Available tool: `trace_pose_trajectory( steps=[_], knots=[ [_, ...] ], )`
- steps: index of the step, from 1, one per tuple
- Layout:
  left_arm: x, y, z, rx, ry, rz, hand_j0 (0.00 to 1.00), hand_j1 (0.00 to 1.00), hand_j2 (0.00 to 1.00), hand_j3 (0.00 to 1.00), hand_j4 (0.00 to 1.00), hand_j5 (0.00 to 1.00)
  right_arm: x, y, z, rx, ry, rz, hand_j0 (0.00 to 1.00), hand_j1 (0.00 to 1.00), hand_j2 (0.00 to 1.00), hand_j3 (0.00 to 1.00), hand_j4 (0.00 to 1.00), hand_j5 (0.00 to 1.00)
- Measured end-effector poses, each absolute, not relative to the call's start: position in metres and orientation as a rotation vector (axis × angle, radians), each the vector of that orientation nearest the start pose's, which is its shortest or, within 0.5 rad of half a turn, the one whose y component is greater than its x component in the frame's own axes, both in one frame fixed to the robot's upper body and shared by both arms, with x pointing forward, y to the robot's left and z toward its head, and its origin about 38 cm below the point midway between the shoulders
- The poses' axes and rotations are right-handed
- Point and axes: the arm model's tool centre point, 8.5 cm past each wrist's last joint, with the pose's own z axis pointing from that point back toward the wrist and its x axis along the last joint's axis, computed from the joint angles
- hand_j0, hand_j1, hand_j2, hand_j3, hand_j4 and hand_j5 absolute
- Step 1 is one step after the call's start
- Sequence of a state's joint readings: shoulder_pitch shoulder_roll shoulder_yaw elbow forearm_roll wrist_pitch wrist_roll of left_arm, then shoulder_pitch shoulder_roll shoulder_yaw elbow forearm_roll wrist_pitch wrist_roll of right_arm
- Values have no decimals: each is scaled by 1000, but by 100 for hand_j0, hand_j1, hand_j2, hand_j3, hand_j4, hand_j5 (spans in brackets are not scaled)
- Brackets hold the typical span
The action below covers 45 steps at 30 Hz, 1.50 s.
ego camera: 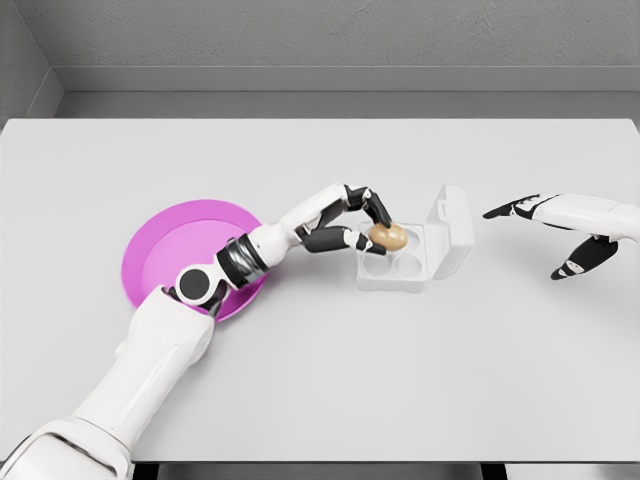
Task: Pack egg into the box and close the box lid
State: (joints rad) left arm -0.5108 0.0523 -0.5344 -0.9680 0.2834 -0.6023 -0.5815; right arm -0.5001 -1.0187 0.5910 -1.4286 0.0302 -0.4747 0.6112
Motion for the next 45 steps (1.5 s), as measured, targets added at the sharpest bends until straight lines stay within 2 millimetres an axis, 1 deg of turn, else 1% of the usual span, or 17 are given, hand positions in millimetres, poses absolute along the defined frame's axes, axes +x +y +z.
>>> trace_pose_trajectory(
  steps=[11, 13, 14, 18, 22, 23, 28, 29, 33, 34, 36, 37, 38, 39, 43, 45],
  knots=[
    [435, 80, 94, -723, -1823, -925, 35, 35, 35, 35, 35, 35, 401, -385, 199, -192, -1253, 1789, 100, 100, 100, 100, 100, 100],
    [435, 80, 95, -724, -1826, -928, 38, 38, 38, 38, 38, 38, 401, -385, 199, -192, -1253, 1790, 100, 100, 100, 100, 100, 100],
    [435, 80, 95, -724, -1827, -929, 47, 47, 47, 47, 47, 47, 401, -385, 199, -192, -1253, 1790, 100, 100, 100, 100, 100, 100],
    [435, 80, 95, -726, -1826, -933, 53, 53, 53, 53, 53, 53, 401, -385, 200, -194, -1255, 1791, 100, 100, 100, 100, 100, 100],
    [434, 80, 94, -726, -1824, -933, 53, 53, 53, 53, 53, 53, 401, -385, 200, -194, -1255, 1791, 100, 100, 100, 100, 100, 100],
    [434, 80, 94, -726, -1823, -932, 56, 56, 56, 56, 56, 56, 401, -385, 200, -194, -1255, 1791, 100, 100, 100, 100, 100, 100],
    [434, 81, 94, -726, -1823, -933, 56, 56, 56, 56, 56, 56, 401, -385, 200, -194, -1255, 1791, 100, 100, 100, 100, 100, 100],
    [433, 81, 94, -725, -1823, -933, 59, 59, 59, 59, 59, 59, 401, -385, 200, -194, -1255, 1791, 100, 100, 100, 100, 100, 100],
    [429, 82, 93, -731, -1829, -930, 59, 59, 59, 59, 59, 59, 401, -385, 200, -193, -1255, 1791, 100, 100, 100, 100, 100, 100],
    [429, 82, 94, -731, -1833, -930, 62, 62, 62, 62, 62, 62, 401, -385, 200, -193, -1256, 1791, 100, 100, 100, 100, 100, 100],
    [429, 82, 96, -730, -1837, -931, 74, 74, 74, 74, 74, 74, 401, -385, 201, -194, -1257, 1792, 100, 100, 100, 100, 100, 100],
    [429, 82, 96, -730, -1839, -931, 74, 74, 74, 74, 74, 74, 401, -385, 200, -193, -1256, 1792, 100, 100, 100, 100, 100, 100],
    [429, 82, 97, -730, -1840, -931, 83, 83, 83, 83, 83, 83, 401, -385, 200, -192, -1255, 1792, 100, 100, 100, 100, 100, 100],
    [429, 82, 97, -730, -1840, -932, 86, 86, 86, 86, 86, 86, 401, -385, 200, -192, -1255, 1792, 100, 100, 100, 100, 100, 100],
    [429, 82, 101, -729, -1851, -936, 87, 87, 87, 87, 87, 87, 401, -385, 200, -192, -1255, 1792, 100, 100, 100, 100, 100, 100],
    [432, 85, 115, -722, -1887, -957, 89, 89, 89, 89, 89, 89, 401, -385, 200, -192, -1255, 1792, 100, 100, 100, 100, 100, 100]
  ],
)
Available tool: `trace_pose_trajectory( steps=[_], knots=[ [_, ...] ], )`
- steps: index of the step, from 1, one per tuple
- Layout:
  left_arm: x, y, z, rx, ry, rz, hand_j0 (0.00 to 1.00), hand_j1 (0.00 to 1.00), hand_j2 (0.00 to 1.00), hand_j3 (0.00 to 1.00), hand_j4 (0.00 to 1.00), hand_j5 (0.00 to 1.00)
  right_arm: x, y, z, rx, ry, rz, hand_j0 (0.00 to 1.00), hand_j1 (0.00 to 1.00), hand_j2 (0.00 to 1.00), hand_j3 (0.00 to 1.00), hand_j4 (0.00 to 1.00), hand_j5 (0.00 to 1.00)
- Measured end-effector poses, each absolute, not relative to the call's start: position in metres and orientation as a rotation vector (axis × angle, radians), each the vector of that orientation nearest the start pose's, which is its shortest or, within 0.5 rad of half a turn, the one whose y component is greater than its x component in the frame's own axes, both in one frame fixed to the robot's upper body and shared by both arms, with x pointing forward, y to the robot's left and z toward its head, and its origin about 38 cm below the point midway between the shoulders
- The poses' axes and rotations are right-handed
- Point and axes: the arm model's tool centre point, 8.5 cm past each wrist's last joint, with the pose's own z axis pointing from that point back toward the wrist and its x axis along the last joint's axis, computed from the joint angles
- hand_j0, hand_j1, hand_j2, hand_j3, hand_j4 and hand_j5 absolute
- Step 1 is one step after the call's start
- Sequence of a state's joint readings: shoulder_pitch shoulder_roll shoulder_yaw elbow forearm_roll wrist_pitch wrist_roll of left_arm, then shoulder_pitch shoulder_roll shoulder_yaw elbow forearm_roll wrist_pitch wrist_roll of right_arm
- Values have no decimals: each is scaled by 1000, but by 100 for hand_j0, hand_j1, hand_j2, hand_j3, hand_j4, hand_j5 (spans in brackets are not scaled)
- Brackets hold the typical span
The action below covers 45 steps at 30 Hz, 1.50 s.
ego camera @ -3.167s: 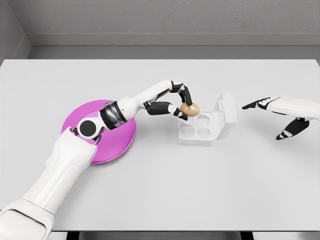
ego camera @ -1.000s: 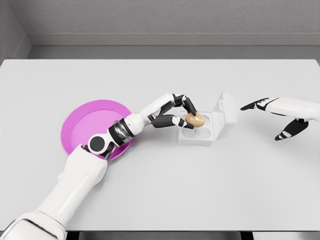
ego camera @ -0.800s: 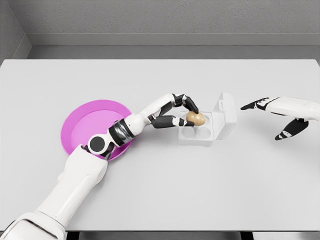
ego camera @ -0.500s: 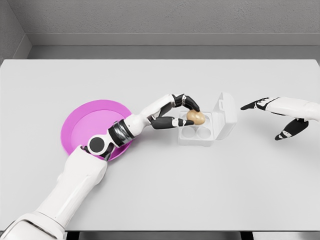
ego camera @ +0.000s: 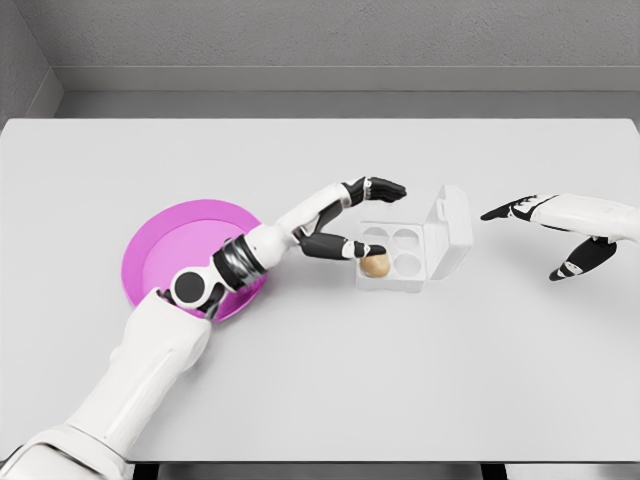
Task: Pack egg into the box and close the box lid
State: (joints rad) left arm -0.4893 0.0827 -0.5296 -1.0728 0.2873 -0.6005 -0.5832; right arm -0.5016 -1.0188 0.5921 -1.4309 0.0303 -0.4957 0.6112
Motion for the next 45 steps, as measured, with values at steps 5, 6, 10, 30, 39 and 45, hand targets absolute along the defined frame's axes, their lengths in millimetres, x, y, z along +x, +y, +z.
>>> trace_pose_trajectory(
  steps=[5, 6, 10, 30, 39, 45],
  knots=[
    [443, 116, 166, -698, -1980, -998, 99, 99, 99, 99, 99, 99, 401, -385, 200, -192, -1254, 1791, 100, 100, 100, 100, 100, 100],
    [444, 124, 175, -704, -1988, -1001, 100, 100, 100, 100, 100, 100, 401, -385, 200, -192, -1254, 1791, 100, 100, 100, 100, 100, 100],
    [443, 166, 207, -678, -1991, -1088, 100, 100, 100, 100, 100, 100, 403, -386, 202, -200, -1255, 1791, 100, 100, 100, 100, 100, 100],
    [416, 271, 242, -133, -1829, -1668, 100, 100, 100, 100, 100, 100, 394, -377, 179, -113, -1247, 1846, 100, 100, 100, 100, 100, 100],
    [417, 280, 238, -64, -1769, -1727, 100, 100, 100, 100, 100, 100, 398, -364, 195, -123, -1304, 1875, 100, 100, 100, 100, 100, 100],
    [418, 283, 235, -44, -1749, -1740, 100, 100, 100, 100, 100, 100, 400, -354, 208, -131, -1345, 1902, 100, 100, 100, 100, 100, 100]
  ],
)
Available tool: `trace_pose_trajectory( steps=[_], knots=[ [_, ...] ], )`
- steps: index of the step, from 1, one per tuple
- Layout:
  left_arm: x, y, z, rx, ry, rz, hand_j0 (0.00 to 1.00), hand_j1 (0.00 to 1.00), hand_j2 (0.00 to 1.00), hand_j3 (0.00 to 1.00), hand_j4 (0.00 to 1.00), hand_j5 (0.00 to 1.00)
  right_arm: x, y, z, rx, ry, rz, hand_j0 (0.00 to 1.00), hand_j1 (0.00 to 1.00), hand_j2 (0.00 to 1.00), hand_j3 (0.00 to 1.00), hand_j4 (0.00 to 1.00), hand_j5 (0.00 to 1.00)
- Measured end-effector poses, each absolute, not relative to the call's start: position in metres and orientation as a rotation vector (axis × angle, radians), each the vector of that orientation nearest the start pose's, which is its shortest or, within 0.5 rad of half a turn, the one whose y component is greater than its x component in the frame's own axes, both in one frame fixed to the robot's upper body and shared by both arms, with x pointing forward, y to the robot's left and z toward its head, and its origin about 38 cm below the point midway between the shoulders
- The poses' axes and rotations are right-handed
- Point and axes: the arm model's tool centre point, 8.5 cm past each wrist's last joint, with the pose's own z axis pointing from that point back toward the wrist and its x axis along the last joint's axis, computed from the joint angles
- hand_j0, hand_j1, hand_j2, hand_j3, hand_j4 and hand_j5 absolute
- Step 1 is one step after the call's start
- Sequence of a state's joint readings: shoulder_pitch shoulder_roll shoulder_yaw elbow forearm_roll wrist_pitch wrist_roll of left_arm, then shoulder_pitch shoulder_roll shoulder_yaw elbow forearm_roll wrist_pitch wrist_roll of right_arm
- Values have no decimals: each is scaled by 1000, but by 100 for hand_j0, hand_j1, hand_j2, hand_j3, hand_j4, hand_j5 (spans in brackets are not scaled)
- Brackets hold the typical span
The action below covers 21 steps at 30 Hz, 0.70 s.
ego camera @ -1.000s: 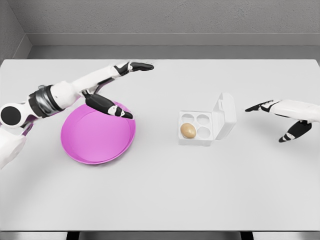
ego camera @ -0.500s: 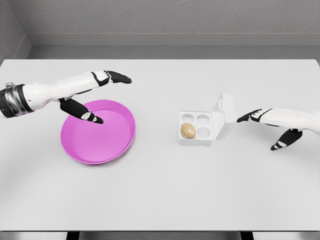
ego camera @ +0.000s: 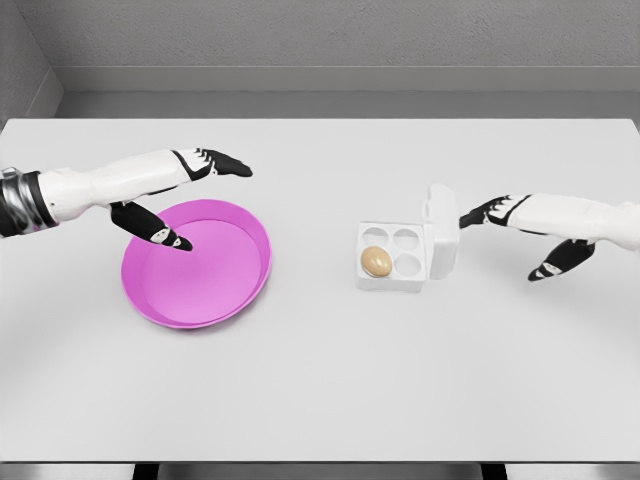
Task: Pack egg into the box and close the box lid
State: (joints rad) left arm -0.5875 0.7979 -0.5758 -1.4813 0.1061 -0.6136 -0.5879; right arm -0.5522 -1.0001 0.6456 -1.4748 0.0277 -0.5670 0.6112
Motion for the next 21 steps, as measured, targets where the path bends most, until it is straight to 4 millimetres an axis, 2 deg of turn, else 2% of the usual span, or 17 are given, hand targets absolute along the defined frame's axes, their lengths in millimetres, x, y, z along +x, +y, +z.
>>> trace_pose_trajectory(
  steps=[9, 13, 16, 19, 21],
  knots=[
    [418, 287, 229, -45, -1733, -1727, 100, 100, 100, 100, 100, 100, 391, -320, 219, -84, -1425, 1969, 100, 100, 100, 100, 100, 100],
    [419, 287, 228, -46, -1733, -1724, 100, 100, 100, 100, 100, 100, 394, -289, 216, -24, -1493, 1980, 100, 100, 100, 100, 100, 100],
    [419, 287, 228, -46, -1733, -1722, 100, 100, 100, 100, 100, 100, 393, -272, 206, 28, -1504, 1984, 100, 100, 100, 100, 100, 100],
    [419, 288, 228, -43, -1735, -1719, 100, 100, 100, 100, 100, 100, 402, -267, 223, -6, -1538, 2004, 100, 100, 100, 100, 100, 100],
    [419, 288, 228, -41, -1734, -1718, 100, 100, 100, 100, 100, 100, 403, -270, 227, -24, -1543, 2004, 100, 100, 100, 100, 100, 100]
  ],
)
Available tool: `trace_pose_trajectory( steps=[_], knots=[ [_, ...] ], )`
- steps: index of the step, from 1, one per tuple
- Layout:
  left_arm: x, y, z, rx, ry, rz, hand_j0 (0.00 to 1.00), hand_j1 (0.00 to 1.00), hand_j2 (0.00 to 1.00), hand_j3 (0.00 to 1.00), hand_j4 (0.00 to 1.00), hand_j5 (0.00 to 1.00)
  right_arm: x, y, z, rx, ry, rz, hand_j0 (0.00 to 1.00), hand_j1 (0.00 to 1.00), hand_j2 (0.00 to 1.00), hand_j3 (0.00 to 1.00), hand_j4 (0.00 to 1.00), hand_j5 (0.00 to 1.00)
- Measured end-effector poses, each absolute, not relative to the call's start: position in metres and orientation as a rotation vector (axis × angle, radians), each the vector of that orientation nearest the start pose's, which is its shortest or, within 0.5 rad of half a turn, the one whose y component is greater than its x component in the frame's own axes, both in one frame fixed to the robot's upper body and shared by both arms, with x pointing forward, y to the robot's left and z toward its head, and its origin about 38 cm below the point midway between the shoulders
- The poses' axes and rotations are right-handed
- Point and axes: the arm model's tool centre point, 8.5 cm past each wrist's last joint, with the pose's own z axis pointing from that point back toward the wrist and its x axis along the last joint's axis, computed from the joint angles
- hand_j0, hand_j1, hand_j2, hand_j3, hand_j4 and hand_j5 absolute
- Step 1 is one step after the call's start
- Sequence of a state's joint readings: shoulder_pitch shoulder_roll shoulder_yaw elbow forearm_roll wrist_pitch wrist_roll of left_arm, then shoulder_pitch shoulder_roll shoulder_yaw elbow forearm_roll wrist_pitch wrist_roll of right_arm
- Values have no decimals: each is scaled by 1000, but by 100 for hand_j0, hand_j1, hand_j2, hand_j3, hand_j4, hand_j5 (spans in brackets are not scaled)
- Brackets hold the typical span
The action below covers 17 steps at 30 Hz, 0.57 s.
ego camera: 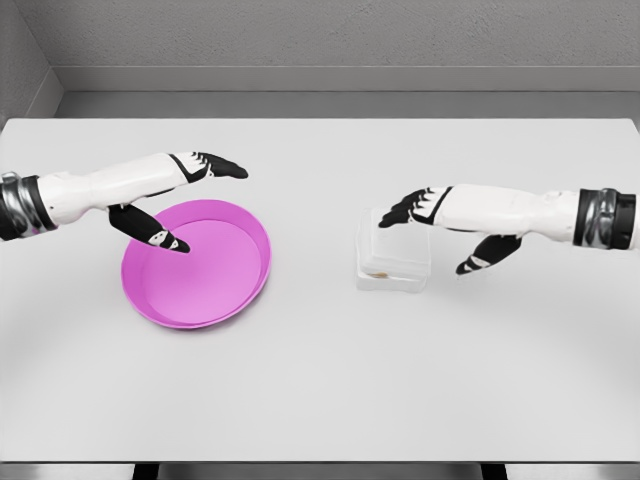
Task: Pack egg into the box and close the box lid
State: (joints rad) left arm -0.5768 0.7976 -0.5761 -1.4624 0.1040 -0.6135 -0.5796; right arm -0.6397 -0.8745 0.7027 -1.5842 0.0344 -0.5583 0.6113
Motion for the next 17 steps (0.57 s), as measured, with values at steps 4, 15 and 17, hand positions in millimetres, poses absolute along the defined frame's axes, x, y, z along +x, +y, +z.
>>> trace_pose_trajectory(
  steps=[4, 15, 17],
  knots=[
    [419, 289, 226, -41, -1730, -1714, 100, 100, 100, 100, 100, 100, 406, -281, 243, -83, -1566, 1990, 100, 100, 100, 100, 100, 100],
    [418, 299, 229, -17, -1709, -1722, 100, 100, 100, 100, 100, 100, 409, -307, 252, -157, -1541, 1959, 100, 100, 100, 100, 100, 100],
    [418, 303, 230, -7, -1699, -1725, 100, 100, 100, 100, 100, 100, 409, -311, 252, -163, -1530, 1956, 100, 100, 100, 100, 100, 100]
  ],
)
